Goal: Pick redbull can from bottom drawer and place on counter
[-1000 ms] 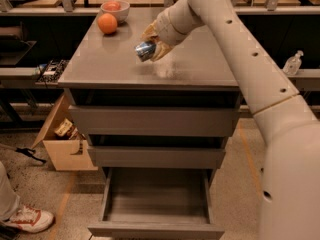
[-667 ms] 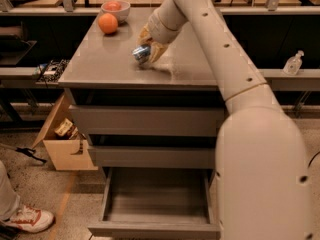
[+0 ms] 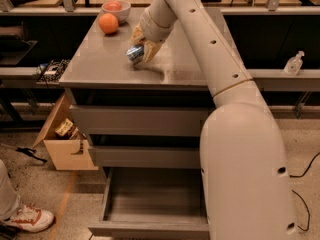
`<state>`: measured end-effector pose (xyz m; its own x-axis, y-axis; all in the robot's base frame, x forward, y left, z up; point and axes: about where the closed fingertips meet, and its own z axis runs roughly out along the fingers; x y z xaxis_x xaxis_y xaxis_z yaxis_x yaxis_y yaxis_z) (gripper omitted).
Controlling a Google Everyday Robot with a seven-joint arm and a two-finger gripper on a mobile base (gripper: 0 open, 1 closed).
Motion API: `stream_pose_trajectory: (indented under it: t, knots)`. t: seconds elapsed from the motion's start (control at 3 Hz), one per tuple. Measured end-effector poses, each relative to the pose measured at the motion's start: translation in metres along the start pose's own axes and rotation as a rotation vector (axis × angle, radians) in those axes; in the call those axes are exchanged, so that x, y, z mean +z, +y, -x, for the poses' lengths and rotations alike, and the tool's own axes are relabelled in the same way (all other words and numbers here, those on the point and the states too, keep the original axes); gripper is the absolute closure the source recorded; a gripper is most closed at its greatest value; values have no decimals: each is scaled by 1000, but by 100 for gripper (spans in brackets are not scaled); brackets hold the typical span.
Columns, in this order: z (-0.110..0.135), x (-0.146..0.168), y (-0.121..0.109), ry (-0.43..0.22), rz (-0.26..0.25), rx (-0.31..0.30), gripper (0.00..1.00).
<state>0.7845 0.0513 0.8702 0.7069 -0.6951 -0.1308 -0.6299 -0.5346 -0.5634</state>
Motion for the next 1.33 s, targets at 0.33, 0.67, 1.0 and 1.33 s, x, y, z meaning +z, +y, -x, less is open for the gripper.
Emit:
stream_pose_trajectory:
  t: [0.33,0.67,1.0,1.33]
  knots:
    - [0,4,-1,-2,-3,-1,35]
    - [1,9,-2,-4,-6,-2,12]
    - [2,13,-3,-6,-7,-3,0]
    - [3,8,-7,-6,-7,-3,0]
